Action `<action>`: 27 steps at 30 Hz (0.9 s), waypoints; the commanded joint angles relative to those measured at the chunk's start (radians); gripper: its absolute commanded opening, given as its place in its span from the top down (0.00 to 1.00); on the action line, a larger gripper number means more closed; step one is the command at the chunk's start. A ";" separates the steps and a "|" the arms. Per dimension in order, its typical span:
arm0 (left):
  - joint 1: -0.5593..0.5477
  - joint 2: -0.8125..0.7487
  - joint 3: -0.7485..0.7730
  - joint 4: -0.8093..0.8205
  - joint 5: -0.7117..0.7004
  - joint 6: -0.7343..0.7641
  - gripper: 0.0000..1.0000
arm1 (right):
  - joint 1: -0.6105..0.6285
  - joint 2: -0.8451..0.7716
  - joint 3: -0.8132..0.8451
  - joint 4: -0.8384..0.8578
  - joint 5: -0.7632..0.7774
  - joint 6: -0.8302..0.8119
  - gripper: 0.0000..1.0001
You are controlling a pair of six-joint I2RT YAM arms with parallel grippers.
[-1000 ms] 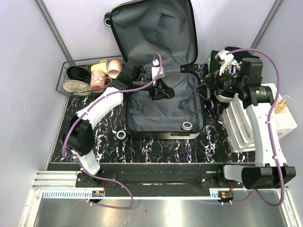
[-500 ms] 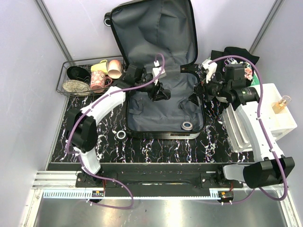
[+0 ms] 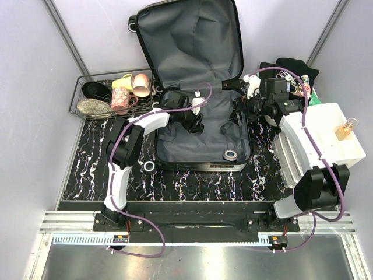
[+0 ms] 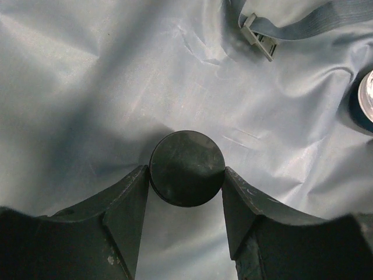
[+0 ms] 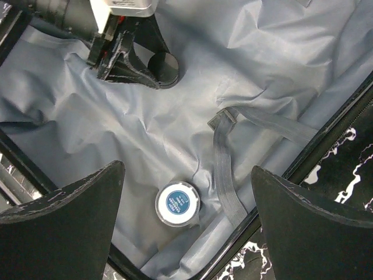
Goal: Open, take out, and arrange the luggage
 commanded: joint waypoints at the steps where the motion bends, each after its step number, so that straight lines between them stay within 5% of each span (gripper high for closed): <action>1: -0.015 -0.013 0.054 -0.014 -0.001 0.017 0.69 | 0.003 0.050 0.003 0.068 0.014 0.033 0.00; 3: -0.011 -0.030 0.016 -0.019 0.017 0.010 0.56 | 0.003 0.088 0.011 0.088 0.002 0.033 0.00; 4: -0.005 -0.060 -0.004 -0.006 0.034 0.005 0.39 | 0.005 0.104 0.015 0.092 -0.006 0.036 0.00; 9: 0.029 -0.185 -0.114 0.021 0.095 -0.044 0.06 | 0.035 0.203 0.067 0.158 0.000 0.072 0.00; 19: 0.198 -0.531 -0.159 -0.099 0.163 -0.136 0.01 | 0.221 0.372 0.141 0.241 0.171 0.091 0.07; 27: 0.242 -0.633 -0.200 -0.116 0.131 -0.220 0.01 | 0.356 0.553 0.234 0.226 0.409 0.083 0.09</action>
